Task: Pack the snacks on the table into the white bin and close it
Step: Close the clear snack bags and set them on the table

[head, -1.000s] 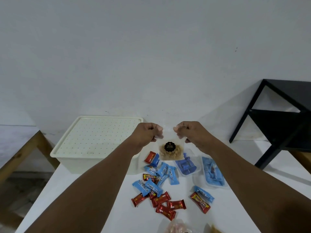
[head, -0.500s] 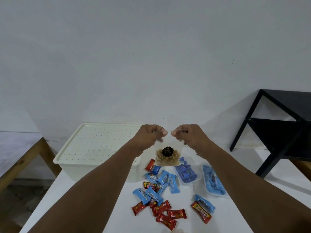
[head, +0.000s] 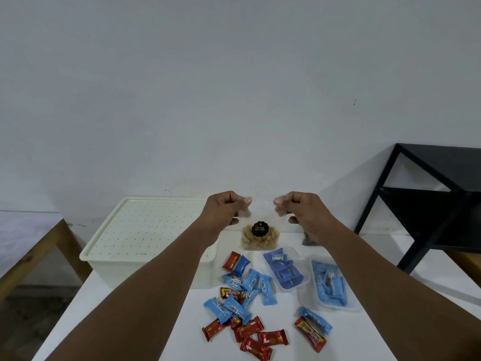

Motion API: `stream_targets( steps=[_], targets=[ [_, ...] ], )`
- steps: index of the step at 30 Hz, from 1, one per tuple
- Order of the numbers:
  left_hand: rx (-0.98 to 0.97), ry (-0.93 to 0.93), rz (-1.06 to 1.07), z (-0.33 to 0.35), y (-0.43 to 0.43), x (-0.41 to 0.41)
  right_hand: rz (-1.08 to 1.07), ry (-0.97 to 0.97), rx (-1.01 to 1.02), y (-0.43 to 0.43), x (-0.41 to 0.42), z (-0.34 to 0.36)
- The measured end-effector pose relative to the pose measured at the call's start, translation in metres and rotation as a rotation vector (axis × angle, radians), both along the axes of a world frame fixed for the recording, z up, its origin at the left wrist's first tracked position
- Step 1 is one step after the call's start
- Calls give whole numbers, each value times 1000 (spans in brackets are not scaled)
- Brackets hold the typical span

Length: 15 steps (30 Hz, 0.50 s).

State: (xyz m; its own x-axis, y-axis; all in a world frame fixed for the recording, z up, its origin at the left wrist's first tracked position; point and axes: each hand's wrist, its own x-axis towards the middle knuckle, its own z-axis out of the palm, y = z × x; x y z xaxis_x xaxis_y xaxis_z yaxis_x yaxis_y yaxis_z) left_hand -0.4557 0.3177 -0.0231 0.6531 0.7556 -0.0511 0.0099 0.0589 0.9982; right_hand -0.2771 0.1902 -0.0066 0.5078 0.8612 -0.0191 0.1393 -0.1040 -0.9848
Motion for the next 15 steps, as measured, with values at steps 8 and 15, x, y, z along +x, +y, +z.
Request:
stream_targets(
  steps=[8, 15],
  targets=[
    [102, 155, -86, 5, -5, 2, 65, -41, -38, -1, -4, 0],
    [130, 187, -93, 3, -3, 3, 65, 2, -49, 3, -10, -7]
  ],
)
